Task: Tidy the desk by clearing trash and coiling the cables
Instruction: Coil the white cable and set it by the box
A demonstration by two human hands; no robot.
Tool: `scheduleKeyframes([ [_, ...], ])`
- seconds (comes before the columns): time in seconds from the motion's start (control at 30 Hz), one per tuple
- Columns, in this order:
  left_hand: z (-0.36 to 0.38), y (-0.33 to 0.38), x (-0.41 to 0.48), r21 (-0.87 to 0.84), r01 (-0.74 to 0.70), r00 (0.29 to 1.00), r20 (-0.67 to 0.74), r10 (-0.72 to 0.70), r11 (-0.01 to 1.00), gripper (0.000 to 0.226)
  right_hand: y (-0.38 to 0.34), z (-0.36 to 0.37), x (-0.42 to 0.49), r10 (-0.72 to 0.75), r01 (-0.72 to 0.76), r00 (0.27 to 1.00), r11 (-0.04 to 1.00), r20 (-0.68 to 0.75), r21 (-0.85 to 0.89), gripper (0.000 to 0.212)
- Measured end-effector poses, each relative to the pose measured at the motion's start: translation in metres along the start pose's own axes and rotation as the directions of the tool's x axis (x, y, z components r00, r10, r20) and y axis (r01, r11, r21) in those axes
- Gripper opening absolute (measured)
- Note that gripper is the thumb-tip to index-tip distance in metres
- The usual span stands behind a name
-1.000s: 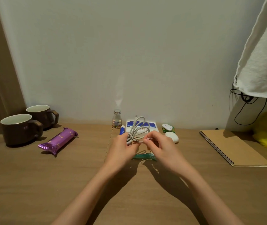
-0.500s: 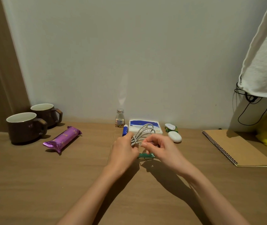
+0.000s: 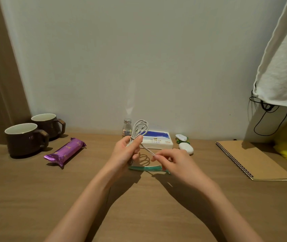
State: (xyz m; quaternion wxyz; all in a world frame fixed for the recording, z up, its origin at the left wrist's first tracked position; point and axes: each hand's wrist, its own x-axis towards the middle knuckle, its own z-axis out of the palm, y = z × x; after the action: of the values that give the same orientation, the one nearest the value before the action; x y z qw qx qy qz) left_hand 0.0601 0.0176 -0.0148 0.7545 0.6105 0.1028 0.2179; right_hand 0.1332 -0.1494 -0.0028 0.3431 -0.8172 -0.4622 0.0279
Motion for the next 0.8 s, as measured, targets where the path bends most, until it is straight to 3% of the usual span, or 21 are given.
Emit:
scheduleKeyframes([
  [0.1,-0.007,-0.007,0.002,0.339,-0.087,0.98,-0.138,0.141,0.937,0.023,0.001,0.001,0.001,-0.127,0.109,0.988,0.976,-0.087,-0.187,0.019],
  [0.17,-0.012,-0.011,0.004,0.589,-0.123,0.95,-0.163,0.267,0.799,0.021,0.004,0.002,0.002,-0.229,0.187,0.966,0.94,-0.119,-0.284,0.021],
  [0.23,-0.015,-0.013,0.003,0.725,-0.156,0.932,-0.117,0.342,0.671,0.015,0.006,0.002,0.002,-0.363,0.286,0.919,0.884,-0.157,-0.37,0.023],
  [0.33,-0.017,-0.013,0.001,0.829,-0.206,0.911,-0.032,0.412,0.52,0.014,0.005,-0.002,0.002,-0.526,0.36,0.814,0.789,-0.245,-0.498,0.025],
  [0.43,-0.014,-0.01,-0.001,0.816,-0.32,0.914,0.131,0.385,0.481,0.021,0.006,-0.01,0.004,-0.622,0.373,0.709,0.73,-0.331,-0.572,0.024],
  [0.5,-0.009,-0.009,-0.004,0.783,-0.426,0.9,0.314,0.303,0.454,0.019,0.007,-0.016,0.005,-0.625,0.36,0.684,0.738,-0.376,-0.571,0.028],
  [0.57,-0.001,-0.009,-0.008,0.736,-0.506,0.86,0.466,0.207,0.45,0.027,0.011,-0.022,0.005,-0.59,0.352,0.708,0.771,-0.388,-0.531,0.03],
  [0.63,0.008,-0.006,-0.013,0.667,-0.532,0.824,0.549,0.139,0.521,0.027,0.014,-0.028,0.004,-0.493,0.331,0.785,0.845,-0.374,-0.42,0.03],
  [0.73,0.018,0.004,-0.02,0.553,-0.458,0.809,0.583,0.07,0.696,0.02,0.014,-0.04,0.001,-0.26,0.253,0.912,0.965,-0.317,-0.063,0.027],
  [0.8,0.021,0.011,-0.024,0.498,-0.404,0.806,0.59,0.042,0.767,0.022,0.016,-0.047,0.0,-0.138,0.189,0.96,0.96,-0.242,0.205,0.021],
])
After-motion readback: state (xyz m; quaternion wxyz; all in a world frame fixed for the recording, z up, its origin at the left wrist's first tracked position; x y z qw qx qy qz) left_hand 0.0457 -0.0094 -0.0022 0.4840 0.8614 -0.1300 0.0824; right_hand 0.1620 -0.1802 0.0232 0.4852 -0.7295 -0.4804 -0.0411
